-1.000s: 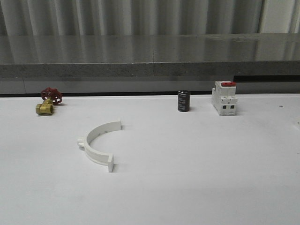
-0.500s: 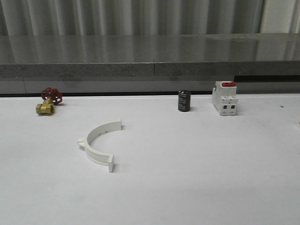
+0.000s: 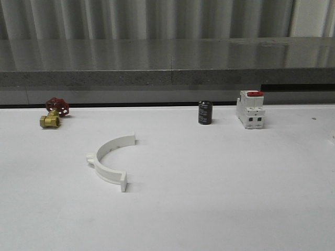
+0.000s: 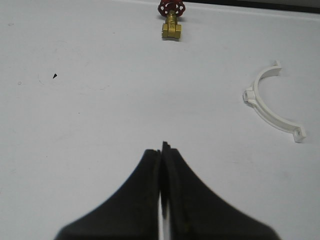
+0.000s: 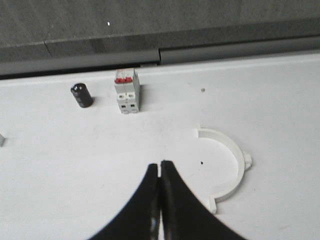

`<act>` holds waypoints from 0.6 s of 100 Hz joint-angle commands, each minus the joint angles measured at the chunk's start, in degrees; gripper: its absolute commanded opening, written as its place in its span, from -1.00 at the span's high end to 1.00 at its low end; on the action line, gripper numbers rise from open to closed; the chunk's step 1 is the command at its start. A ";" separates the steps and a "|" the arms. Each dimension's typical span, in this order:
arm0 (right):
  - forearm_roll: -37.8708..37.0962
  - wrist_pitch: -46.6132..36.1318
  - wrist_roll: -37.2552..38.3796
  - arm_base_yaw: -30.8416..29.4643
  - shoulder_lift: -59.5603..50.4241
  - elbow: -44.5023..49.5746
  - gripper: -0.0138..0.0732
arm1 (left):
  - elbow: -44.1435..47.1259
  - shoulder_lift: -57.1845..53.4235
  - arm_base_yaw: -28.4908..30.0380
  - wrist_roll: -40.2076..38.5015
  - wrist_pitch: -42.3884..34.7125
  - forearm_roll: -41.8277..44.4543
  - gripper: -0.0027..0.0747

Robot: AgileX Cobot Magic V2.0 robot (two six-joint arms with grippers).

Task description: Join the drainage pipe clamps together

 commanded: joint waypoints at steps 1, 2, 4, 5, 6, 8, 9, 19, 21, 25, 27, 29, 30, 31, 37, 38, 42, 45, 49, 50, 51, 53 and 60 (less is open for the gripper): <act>0.25 -2.57 0.04 -0.15 2.62 -2.33 0.84 | -1.38 0.23 0.10 0.10 -4.23 -0.16 0.99; 0.25 -2.57 0.04 -0.15 2.89 -2.33 0.84 | -1.38 0.23 0.10 0.10 -4.23 -0.16 0.99; 0.25 -2.53 0.04 -0.15 3.31 -2.33 0.84 | -1.38 0.23 0.10 0.10 -4.23 -0.16 0.99; 0.25 -2.53 0.04 -0.15 3.43 -2.33 0.84 | -1.38 0.23 0.10 0.10 -4.23 -0.16 0.99; 0.25 -2.46 0.04 -0.15 3.57 -2.33 0.84 | -1.38 0.23 0.10 0.10 -4.23 -0.16 0.99; 0.25 -2.46 0.04 -0.15 3.91 -2.33 0.84 | -1.38 0.23 0.10 0.10 -4.23 -0.16 0.99; 0.25 -2.41 0.04 -0.15 4.09 -2.33 0.84 | -1.38 0.23 0.10 0.10 -4.23 -0.16 0.99; 0.25 -1.84 0.04 -0.15 5.32 -2.33 0.84 | -1.38 0.23 0.10 0.10 -4.23 -0.16 0.99; 0.25 -1.59 0.04 -0.15 5.51 -2.33 0.83 | -1.38 0.23 0.10 0.10 -4.23 -0.16 0.99; 0.25 -0.87 0.04 -0.15 5.94 -2.33 0.83 | -1.38 0.23 0.10 0.10 -4.23 -0.16 0.99; 0.25 -0.47 0.04 -0.15 6.06 -2.33 0.83 | -1.38 0.23 0.10 0.10 -4.23 -0.16 0.99; 0.25 0.05 0.04 -0.15 6.07 -2.33 0.83 | -1.38 0.23 0.10 0.10 -4.23 -0.16 0.99; 0.25 0.22 0.04 -0.15 6.07 -2.33 0.83 | -1.38 0.23 0.10 0.10 -4.23 -0.16 0.99; 0.25 0.61 0.04 -0.15 6.07 -2.33 0.82 | -1.38 0.23 0.10 0.10 -4.23 -0.16 0.99; 0.25 1.92 0.04 -0.15 6.07 -2.33 0.76 | -1.38 0.23 0.10 0.10 -4.23 -0.16 0.99; 0.25 2.21 0.04 -0.15 6.07 -2.33 0.75 | -1.38 0.23 0.10 0.10 -4.23 -0.16 0.99; 0.25 2.85 0.04 -0.15 6.07 -2.33 0.65 | -1.38 0.23 0.10 0.10 -4.23 -0.16 0.99; 0.25 3.27 0.04 -0.15 6.07 -2.33 0.56 | -1.38 0.23 0.10 0.10 -4.23 -0.16 0.99; 0.25 3.64 0.04 -0.15 6.07 -2.33 0.41 | -1.38 0.23 0.10 0.10 -4.23 -0.16 0.99; 0.25 3.80 0.04 -0.15 6.07 -2.33 0.38 | -1.38 0.23 0.10 0.10 -4.23 -0.16 0.99; 0.25 3.89 0.04 -0.15 6.07 -2.33 0.32 | -1.38 0.23 0.10 0.10 -4.23 -0.16 0.99; 0.25 4.12 0.04 -0.15 6.07 -2.33 0.26 | -1.38 0.23 0.10 0.10 -4.23 -0.16 0.99; 0.44 4.63 0.04 -0.15 6.07 -2.33 -0.05 | -1.38 0.23 0.10 0.10 -4.23 -0.16 0.99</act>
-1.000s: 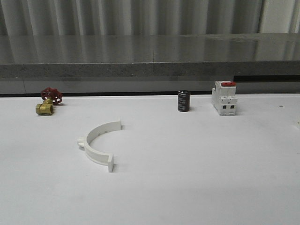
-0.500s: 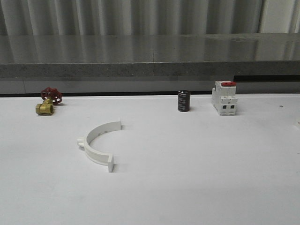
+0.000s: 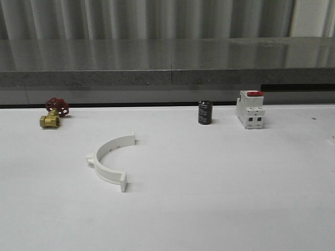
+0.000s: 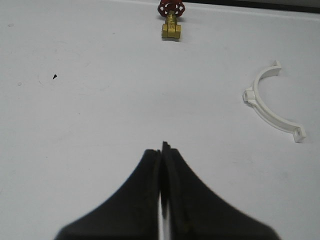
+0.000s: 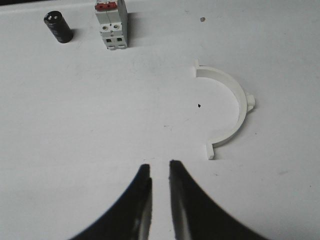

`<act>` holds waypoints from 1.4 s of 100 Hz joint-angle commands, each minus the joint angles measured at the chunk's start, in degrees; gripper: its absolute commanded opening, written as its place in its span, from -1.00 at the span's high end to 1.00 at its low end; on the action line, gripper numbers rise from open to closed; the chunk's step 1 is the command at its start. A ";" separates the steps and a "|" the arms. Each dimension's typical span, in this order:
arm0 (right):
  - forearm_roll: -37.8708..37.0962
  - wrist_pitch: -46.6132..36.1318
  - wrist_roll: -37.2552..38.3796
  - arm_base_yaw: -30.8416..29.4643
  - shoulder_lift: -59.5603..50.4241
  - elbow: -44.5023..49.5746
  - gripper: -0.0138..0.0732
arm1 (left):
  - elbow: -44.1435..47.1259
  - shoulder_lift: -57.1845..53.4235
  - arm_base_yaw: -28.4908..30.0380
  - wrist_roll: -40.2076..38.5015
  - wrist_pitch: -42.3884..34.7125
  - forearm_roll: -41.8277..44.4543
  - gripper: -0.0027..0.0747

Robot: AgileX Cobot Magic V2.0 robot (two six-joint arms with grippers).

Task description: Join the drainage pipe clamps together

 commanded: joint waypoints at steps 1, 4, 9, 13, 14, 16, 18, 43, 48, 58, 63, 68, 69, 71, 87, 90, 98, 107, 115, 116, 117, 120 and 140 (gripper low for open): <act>0.47 -2.26 -0.04 -0.15 0.13 -2.06 -0.10 | -1.38 0.23 0.10 -0.02 -4.23 -0.16 0.99; 1.02 -2.19 -0.04 -0.15 0.13 -2.06 -0.21 | -1.38 0.23 0.10 -0.02 -4.23 -0.16 0.99; 1.97 -2.25 -0.04 -0.15 0.13 -2.06 -0.37 | -1.38 0.23 0.10 -0.02 -4.23 -0.16 0.99; 2.42 -2.49 -0.04 -0.15 0.13 -2.06 -0.45 | -1.38 0.23 0.10 -0.02 -4.23 -0.16 0.99; 2.42 -2.54 -0.04 -0.15 0.13 -2.06 -0.46 | -1.38 0.23 0.10 -0.02 -4.23 -0.16 0.99; 2.42 -2.74 -0.04 -0.15 0.13 -2.06 -0.48 | -1.38 0.23 0.10 -0.02 -4.23 -0.16 0.99; 2.42 -2.96 -0.04 -0.15 0.19 -2.06 -0.49 | -1.38 0.23 0.10 -0.02 -4.23 -0.16 0.99; 1.92 -3.19 -0.65 -0.15 10.10 -7.67 -0.49 | -1.38 0.23 0.10 -0.02 -4.23 -0.16 0.99; 1.62 -3.12 -1.39 -0.15 13.37 -9.83 -0.49 | -1.38 0.23 0.10 -0.02 -4.23 -0.16 0.99; 0.15 -2.64 -1.88 -0.21 19.97 -14.22 -0.49 | -1.38 0.23 0.10 -0.02 -4.23 -0.16 0.99; -0.80 -1.97 -1.88 -0.68 23.20 -16.37 -0.49 | -1.38 0.23 0.10 -0.02 -4.23 -0.16 0.99; -1.68 -1.42 -2.01 -1.67 26.73 -18.37 -0.49 | -1.38 0.23 0.10 -0.02 -4.23 -0.16 0.99; -1.68 -1.23 -2.01 -1.86 27.16 -18.92 -0.49 | -1.38 0.23 0.10 -0.02 -4.23 -0.16 0.99; -1.68 -1.06 -2.37 -2.44 28.42 -19.71 -0.49 | -1.38 0.23 0.10 -0.02 -4.23 -0.16 0.99; -1.23 -0.45 -7.67 -9.03 36.50 -24.54 -0.49 | -1.38 0.23 0.10 -0.02 -4.23 -0.16 0.99; -0.81 -0.06 -8.90 -10.14 37.67 -25.23 -0.49 | -1.38 0.23 0.10 -0.02 -4.23 -0.16 0.99; 0.26 0.63 -12.53 -13.03 40.55 -26.65 -0.49 | -1.38 0.23 0.10 -0.02 -4.23 -0.16 0.99; 1.03 0.60 -15.20 -15.48 43.59 -27.68 -0.49 | -1.38 0.23 0.10 -0.02 -4.23 -0.16 0.99; 1.20 0.19 -16.57 -16.96 46.21 -28.20 -0.49 | -1.38 0.23 0.10 -0.02 -4.23 -0.16 0.99; 1.20 0.19 -16.70 -17.19 46.44 -28.26 -0.49 | -1.38 0.23 0.10 -0.02 -4.23 -0.16 0.99; 1.20 0.19 -16.91 -17.29 46.90 -28.32 -0.49 | -1.38 0.23 0.10 -0.02 -4.23 -0.16 0.99; 1.20 0.08 -17.22 -17.64 47.81 -28.50 -0.49 | -1.38 0.23 0.10 -0.02 -4.23 -0.16 0.99; 1.33 -2.81 -17.87 -18.34 53.53 -28.44 -0.49 | -1.38 0.23 0.10 -0.02 -4.23 -0.16 0.99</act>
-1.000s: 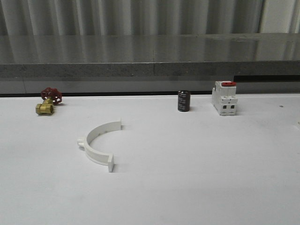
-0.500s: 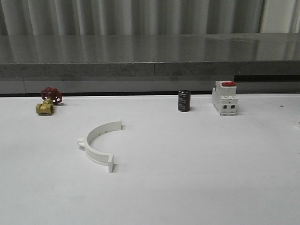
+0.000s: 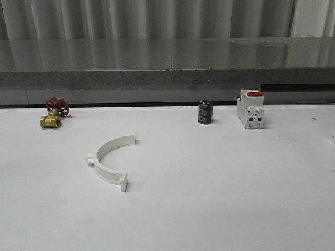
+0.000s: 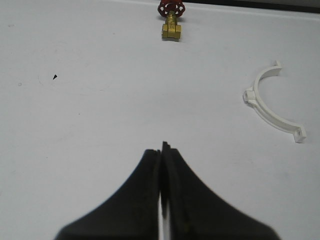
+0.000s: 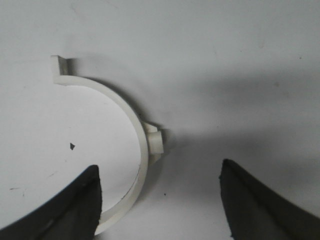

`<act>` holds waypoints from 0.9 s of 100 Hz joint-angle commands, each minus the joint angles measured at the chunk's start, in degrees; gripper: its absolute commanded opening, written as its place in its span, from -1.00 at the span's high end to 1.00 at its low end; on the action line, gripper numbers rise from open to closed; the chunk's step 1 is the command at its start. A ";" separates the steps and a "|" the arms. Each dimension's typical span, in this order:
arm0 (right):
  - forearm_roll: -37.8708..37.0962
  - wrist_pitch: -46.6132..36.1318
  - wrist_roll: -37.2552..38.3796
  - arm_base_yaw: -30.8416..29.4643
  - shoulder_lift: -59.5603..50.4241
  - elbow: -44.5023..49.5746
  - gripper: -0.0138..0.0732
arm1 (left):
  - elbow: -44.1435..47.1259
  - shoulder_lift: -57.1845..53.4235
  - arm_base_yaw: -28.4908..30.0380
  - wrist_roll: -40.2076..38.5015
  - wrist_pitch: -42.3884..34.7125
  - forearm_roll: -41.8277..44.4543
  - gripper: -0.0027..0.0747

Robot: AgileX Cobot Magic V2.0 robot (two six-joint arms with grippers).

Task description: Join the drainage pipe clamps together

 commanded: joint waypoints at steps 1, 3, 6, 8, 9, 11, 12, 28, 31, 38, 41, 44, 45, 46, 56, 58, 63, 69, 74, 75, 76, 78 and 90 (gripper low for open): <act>0.65 -2.66 -1.07 -0.37 0.10 -1.79 -0.49 | -1.38 0.23 0.10 -0.14 -4.11 -0.10 0.99; 0.73 -2.75 -1.07 -0.37 0.65 -1.79 -0.49 | -1.38 0.23 0.10 -0.14 -4.11 -0.10 0.99; 0.90 -3.06 -1.15 -0.37 1.35 -1.79 -0.49 | -1.38 0.23 0.10 -0.14 -4.11 -0.10 0.99; 0.96 -3.22 -1.14 -0.37 1.87 -1.79 -0.49 | -1.38 0.23 0.10 -0.14 -4.11 -0.10 0.99; 0.97 -3.38 -1.14 -0.37 2.05 -1.79 -0.49 | -1.38 0.23 0.10 -0.14 -4.11 -0.10 0.99; 1.03 -3.65 -1.14 -0.37 2.55 -1.79 -0.49 | -1.38 0.23 0.10 -0.14 -4.11 -0.10 0.99; 1.03 -3.76 -1.14 -0.37 2.89 -1.79 -0.49 | -1.38 0.23 0.10 -0.14 -4.11 -0.10 0.99; 1.31 -5.28 -1.29 -0.37 5.71 -1.79 -0.49 | -1.38 0.23 0.10 -0.14 -4.11 -0.10 0.99; 1.57 -5.61 -1.43 -0.37 6.11 -1.79 -0.49 | -1.38 0.23 0.10 -0.14 -4.11 -0.10 0.99; 2.38 -6.26 -2.49 -0.37 6.88 -1.79 -0.49 | -1.38 0.33 0.10 -0.14 -4.11 -0.10 0.99; 2.81 -6.51 -2.90 -0.37 7.24 -1.79 -0.49 | -1.38 0.33 0.10 -0.14 -4.11 -0.10 0.99; 3.20 -6.65 -3.25 -0.37 7.53 -1.79 -0.49 | -1.38 0.33 0.10 -0.14 -4.11 -0.10 0.99; 3.27 -6.65 -3.39 -0.37 7.65 -1.79 -0.49 | -1.38 0.33 0.10 -0.14 -4.11 -0.10 0.99; 3.27 -6.79 -3.39 -0.37 7.74 -1.79 -0.49 | -1.38 0.33 0.10 -0.14 -4.11 -0.10 0.99; 3.54 -7.06 -3.92 -0.37 8.66 -1.79 -0.49 | -1.38 0.33 0.10 -0.14 -4.11 -0.10 0.99; 3.54 -7.18 -4.02 -0.37 8.77 -1.79 -0.49 | -1.38 0.33 0.10 -0.14 -4.11 -0.10 0.99; 3.54 -7.45 -4.29 -0.37 9.03 -1.79 -0.49 | -1.38 0.33 0.10 -0.14 -4.11 -0.10 0.99; 3.68 -7.84 -4.65 -0.37 9.11 -1.79 -0.49 | -1.38 0.33 0.10 -0.14 -4.11 -0.10 0.99; 3.68 -8.17 -4.71 -0.37 9.11 -1.79 -0.49 | -1.38 0.33 0.10 -0.14 -4.11 -0.10 0.99; 3.68 -8.17 -4.71 -0.37 9.11 -1.79 -0.49 | -1.38 0.33 0.10 -0.14 -4.11 -0.10 0.99; 3.68 -8.24 -4.71 -0.37 9.11 -1.79 -0.49 | -1.38 0.33 0.10 -0.14 -4.11 -0.10 0.99; 3.68 -8.30 -4.71 -0.37 9.11 -1.79 -0.49 | -1.38 0.33 0.10 -0.14 -4.11 -0.10 0.99; 3.73 -8.30 -4.76 -0.37 9.11 -1.79 -0.49 | -1.38 0.33 0.10 -0.14 -4.11 -0.10 0.99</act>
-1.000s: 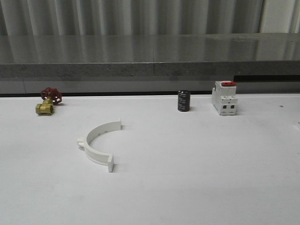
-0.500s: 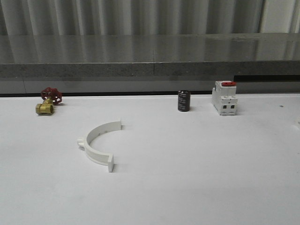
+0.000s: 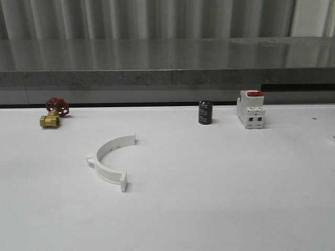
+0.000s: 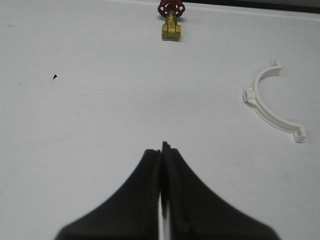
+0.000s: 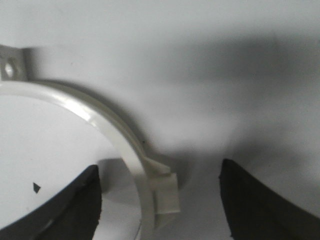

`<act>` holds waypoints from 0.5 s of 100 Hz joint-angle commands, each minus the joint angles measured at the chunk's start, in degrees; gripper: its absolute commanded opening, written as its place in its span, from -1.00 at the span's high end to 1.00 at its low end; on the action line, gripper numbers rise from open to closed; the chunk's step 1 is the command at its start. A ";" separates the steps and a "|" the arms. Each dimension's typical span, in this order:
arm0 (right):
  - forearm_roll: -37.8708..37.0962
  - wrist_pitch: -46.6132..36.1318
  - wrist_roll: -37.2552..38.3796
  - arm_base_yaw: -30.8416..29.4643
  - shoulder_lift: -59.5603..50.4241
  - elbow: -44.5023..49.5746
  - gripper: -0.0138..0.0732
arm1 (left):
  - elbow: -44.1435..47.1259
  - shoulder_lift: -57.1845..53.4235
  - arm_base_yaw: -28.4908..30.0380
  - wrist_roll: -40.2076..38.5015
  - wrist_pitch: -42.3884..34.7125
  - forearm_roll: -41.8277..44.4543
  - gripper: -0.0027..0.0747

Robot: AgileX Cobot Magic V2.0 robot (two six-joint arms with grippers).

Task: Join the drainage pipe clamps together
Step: 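Grasp the second clamp half by its middle lug with the right gripper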

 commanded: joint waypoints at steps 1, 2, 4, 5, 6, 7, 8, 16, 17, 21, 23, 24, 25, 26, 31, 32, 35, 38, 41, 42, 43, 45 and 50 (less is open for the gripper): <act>0.53 -1.61 -0.70 -0.37 -2.43 -1.56 -0.49 | -1.38 0.33 0.10 -0.14 -4.11 -0.10 0.99; 0.53 -1.61 -0.70 -0.37 -2.43 -1.56 -0.49 | -1.38 0.33 0.10 -0.14 -4.11 -0.10 0.99; 0.54 -1.55 -0.70 -0.37 -2.43 -1.56 -0.49 | -1.38 0.33 0.10 -0.14 -4.11 -0.10 0.99; 0.54 -1.55 -0.70 -0.37 -2.43 -1.56 -0.49 | -1.38 0.33 0.10 -0.14 -4.11 -0.10 0.99; 0.60 -1.49 -0.70 -0.37 -2.43 -1.56 -0.48 | -1.38 0.33 0.10 -0.14 -4.11 -0.10 0.99; 0.60 -1.48 -0.70 -0.37 -2.43 -1.56 -0.48 | -1.38 0.33 0.10 -0.14 -4.11 -0.10 0.99; 0.60 -1.43 -0.70 -0.37 -2.43 -1.56 -0.47 | -1.38 0.33 0.10 -0.14 -4.11 -0.10 0.99; 0.92 -1.04 -0.70 -0.37 -2.43 -1.56 -0.32 | -1.38 0.33 0.10 -0.14 -4.11 -0.10 0.99; 1.00 -0.92 -0.70 -0.37 -2.43 -1.56 -0.30 | -1.38 0.33 0.10 -0.14 -4.11 -0.10 0.99; 1.43 -0.69 -0.70 -0.37 -2.43 -1.56 -0.17 | -1.38 0.33 0.10 -0.14 -4.11 -0.10 0.99; 1.69 -0.57 -0.70 -0.37 -2.43 -1.56 -0.10 | -1.38 0.33 0.10 -0.14 -4.11 -0.10 0.99; 1.70 -0.57 -0.70 -0.37 -2.43 -1.56 -0.07 | -1.38 0.33 0.10 -0.14 -4.11 -0.10 0.99; 1.86 -0.51 -0.70 -0.37 -2.43 -1.56 -0.02 | -1.38 0.33 0.10 -0.14 -4.11 -0.10 0.99; 1.99 -0.51 -0.70 -0.37 -2.43 -1.56 0.01 | -1.38 0.33 0.10 -0.14 -4.11 -0.10 0.99; 2.28 -0.51 -0.70 -0.37 -2.43 -1.56 0.19 | -1.38 0.33 0.10 -0.14 -4.11 -0.10 0.99; 2.33 -0.50 -0.70 -0.37 -2.43 -1.56 0.24 | -1.38 0.33 0.10 -0.14 -4.11 -0.10 0.99; 2.40 -0.61 -0.70 -0.37 -2.43 -1.56 0.34 | -1.38 0.33 0.10 -0.14 -4.11 -0.10 0.99; 2.40 -0.93 -0.70 -0.37 -2.43 -1.56 0.44 | -1.38 0.33 0.10 -0.14 -4.11 -0.10 0.99; 2.46 -1.13 -0.70 -0.37 -2.43 -1.56 0.54 | -1.38 0.33 0.10 -0.14 -4.11 -0.10 0.99; 2.46 -1.14 -0.70 -0.37 -2.43 -1.56 0.56 | -1.38 0.33 0.10 -0.14 -4.11 -0.10 0.99; 2.46 -1.20 -0.70 -0.37 -2.43 -1.56 0.60 | -1.38 0.33 0.10 -0.14 -4.11 -0.10 0.99; 2.52 -1.20 -0.70 -0.37 -2.43 -1.56 0.63 | -1.38 0.33 0.10 -0.14 -4.11 -0.10 0.99; 2.65 -1.20 -0.70 -0.37 -2.43 -1.56 0.74 | -1.38 0.33 0.10 -0.14 -4.11 -0.10 0.99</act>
